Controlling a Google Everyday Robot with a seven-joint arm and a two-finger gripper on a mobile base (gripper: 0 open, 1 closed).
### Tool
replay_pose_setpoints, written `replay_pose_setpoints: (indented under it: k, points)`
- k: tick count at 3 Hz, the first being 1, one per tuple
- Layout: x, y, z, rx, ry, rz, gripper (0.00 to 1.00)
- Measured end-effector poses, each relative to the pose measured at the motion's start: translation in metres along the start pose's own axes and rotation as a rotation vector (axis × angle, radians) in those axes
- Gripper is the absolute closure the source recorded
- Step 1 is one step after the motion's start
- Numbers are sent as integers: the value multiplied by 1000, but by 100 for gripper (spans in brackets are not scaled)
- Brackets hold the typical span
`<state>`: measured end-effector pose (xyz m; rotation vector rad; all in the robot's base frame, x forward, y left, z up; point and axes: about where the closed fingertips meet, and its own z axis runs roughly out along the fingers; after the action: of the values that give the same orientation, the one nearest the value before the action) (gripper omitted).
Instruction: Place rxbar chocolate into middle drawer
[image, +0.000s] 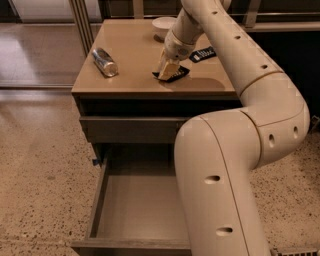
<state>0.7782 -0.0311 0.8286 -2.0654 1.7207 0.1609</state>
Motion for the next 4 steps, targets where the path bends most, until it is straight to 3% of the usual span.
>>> replay_pose_setpoints:
  k: [2, 4]
  points:
    - [-1, 0, 0, -1, -11, -2, 100]
    - [-25, 22, -32, 5, -67, -80, 100]
